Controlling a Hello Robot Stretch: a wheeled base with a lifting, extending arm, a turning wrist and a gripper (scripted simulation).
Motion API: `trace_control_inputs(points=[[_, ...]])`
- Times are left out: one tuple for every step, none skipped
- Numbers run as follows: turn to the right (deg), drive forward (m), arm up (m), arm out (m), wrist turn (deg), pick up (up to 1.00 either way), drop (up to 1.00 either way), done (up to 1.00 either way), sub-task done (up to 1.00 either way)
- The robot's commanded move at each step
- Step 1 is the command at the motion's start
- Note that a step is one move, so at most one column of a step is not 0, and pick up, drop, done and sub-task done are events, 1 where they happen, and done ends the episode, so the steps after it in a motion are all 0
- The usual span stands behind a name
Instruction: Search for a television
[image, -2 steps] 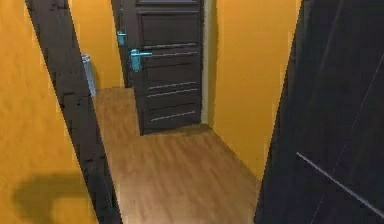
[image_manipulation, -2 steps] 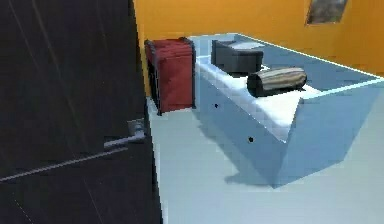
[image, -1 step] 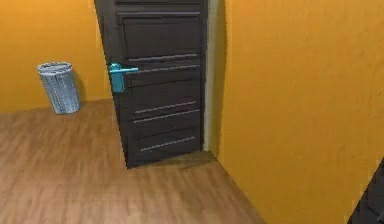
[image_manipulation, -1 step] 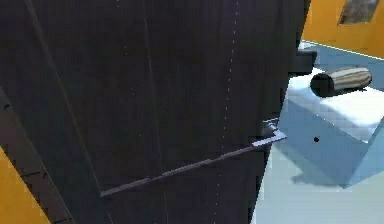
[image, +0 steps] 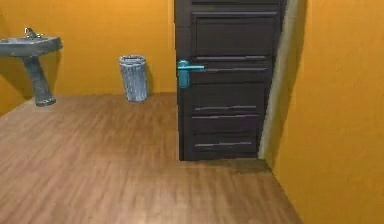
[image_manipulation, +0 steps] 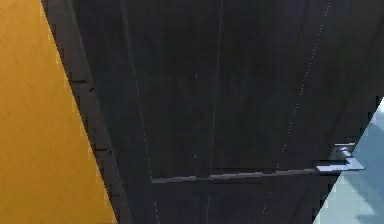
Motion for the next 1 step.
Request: trace_control_inputs(points=[[0.0,0.4,0.0,0.0,0.0,0.0,0.0,0.0,0.0]])
